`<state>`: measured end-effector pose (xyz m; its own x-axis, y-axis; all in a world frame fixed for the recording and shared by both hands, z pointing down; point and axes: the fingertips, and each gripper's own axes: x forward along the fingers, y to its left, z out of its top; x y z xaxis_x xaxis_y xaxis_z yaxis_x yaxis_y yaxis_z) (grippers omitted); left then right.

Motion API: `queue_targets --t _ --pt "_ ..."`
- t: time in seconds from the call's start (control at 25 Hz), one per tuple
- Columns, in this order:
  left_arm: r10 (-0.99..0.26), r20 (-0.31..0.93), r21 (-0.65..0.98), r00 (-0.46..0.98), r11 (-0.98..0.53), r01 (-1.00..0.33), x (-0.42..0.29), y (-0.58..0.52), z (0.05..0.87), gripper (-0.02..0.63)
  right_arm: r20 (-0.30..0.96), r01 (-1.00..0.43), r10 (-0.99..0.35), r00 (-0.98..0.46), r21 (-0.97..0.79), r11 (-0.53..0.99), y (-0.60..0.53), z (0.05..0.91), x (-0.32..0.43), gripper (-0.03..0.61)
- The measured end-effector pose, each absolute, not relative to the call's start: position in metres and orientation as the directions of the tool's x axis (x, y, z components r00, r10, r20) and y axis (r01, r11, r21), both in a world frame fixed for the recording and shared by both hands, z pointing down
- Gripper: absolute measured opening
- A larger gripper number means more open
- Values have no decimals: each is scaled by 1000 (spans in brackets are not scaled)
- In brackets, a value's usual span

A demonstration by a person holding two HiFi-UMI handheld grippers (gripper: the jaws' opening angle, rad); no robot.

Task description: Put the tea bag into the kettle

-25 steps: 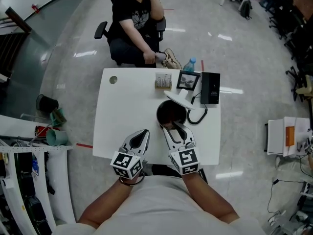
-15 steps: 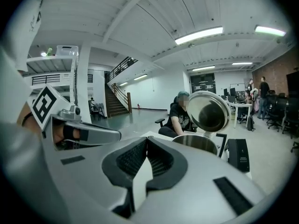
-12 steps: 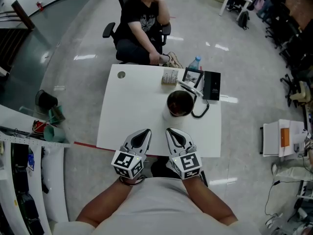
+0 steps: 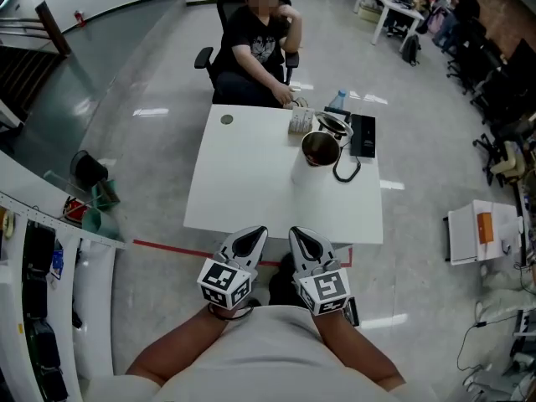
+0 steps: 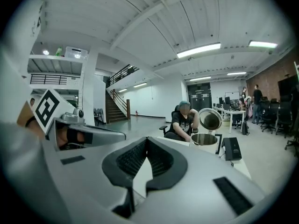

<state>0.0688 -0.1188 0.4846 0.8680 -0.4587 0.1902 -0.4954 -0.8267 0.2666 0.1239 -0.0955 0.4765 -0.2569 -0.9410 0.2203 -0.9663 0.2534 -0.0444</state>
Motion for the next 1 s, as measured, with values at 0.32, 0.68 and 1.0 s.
queue_targets --t 0.32,0.68,1.0 --pt "-419 161 268 893 -853 -448 28 -42 459 9 187 -969 -952 -244 -94 230 -19 459 79 11" --pt "-389 135 251 911 -876 -411 32 -13 442 9 167 -975 -962 -215 -92 202 11 444 84 11" --pt "-373 112 235 921 -891 -389 35 -8 431 9 130 -982 -974 -186 -41 183 17 425 85 11"
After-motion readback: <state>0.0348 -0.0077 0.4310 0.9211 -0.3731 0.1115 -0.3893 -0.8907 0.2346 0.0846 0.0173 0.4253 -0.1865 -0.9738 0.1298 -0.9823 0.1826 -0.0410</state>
